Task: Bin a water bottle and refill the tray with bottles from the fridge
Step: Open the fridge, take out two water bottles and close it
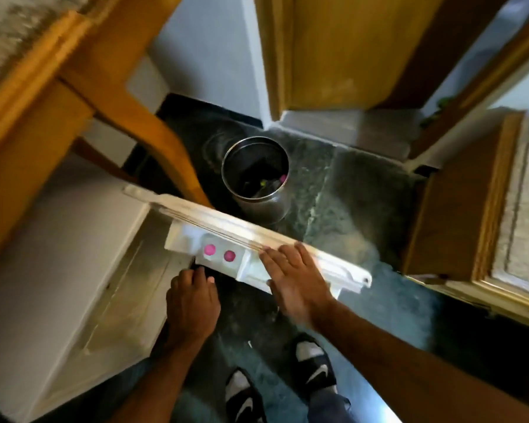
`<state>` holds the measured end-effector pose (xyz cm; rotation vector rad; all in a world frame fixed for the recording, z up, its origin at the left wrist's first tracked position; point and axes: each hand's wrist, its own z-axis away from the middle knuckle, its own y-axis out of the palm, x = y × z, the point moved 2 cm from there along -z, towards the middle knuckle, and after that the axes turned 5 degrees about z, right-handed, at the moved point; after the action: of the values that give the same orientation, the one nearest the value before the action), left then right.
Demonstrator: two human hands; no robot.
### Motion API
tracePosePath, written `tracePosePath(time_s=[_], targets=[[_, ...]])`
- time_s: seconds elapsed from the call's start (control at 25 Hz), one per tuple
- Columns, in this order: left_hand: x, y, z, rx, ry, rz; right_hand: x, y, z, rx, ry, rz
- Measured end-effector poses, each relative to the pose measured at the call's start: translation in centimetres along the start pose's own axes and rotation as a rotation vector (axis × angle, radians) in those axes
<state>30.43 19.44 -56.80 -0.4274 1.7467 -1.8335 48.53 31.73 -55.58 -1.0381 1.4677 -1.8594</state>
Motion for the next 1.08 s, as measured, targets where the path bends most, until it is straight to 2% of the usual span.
tracePosePath(time_s=[0.08,0.24,0.36,0.48,0.56,0.6,0.64,0.72,0.8,0.92,1.08], targets=[[-0.8,1.2,-2.7,0.034,0.102,-0.017,-1.9,-0.1,-1.4,-0.03,0.084,-0.018],[-0.8,3.9,-7.6,0.205,0.245,-0.055,-4.6,-0.2,-4.5,-0.085,0.159,-0.058],[-0.4,6.3,-11.0,0.301,0.287,-0.027,-5.3,0.4,-6.1,-0.106,0.176,-0.071],[0.6,8.4,-13.3,0.378,0.296,-0.017,-3.3,0.7,-7.2,-0.207,0.252,-0.103],[0.7,9.8,-13.8,0.416,0.295,0.003,-0.2,2.1,-7.1,-0.328,0.151,-0.109],[0.8,10.4,-14.0,0.429,0.286,0.01,1.6,3.4,-7.3,-0.296,0.078,-0.142],[0.9,11.1,-14.3,0.432,0.275,0.012,3.2,5.1,-8.1,-0.177,0.058,-0.221],[0.9,12.1,-14.7,0.407,0.268,0.022,4.5,8.6,-10.3,0.086,0.239,-0.365],[1.0,12.6,-15.2,0.375,0.261,0.088,3.7,11.6,-13.1,0.198,0.47,-0.407],[0.9,12.3,-15.2,0.365,0.286,0.079,2.2,13.0,-16.3,0.14,0.548,-0.381],[0.3,7.8,-12.3,0.365,0.25,0.056,3.6,8.9,-14.7,0.132,0.407,-0.24]])
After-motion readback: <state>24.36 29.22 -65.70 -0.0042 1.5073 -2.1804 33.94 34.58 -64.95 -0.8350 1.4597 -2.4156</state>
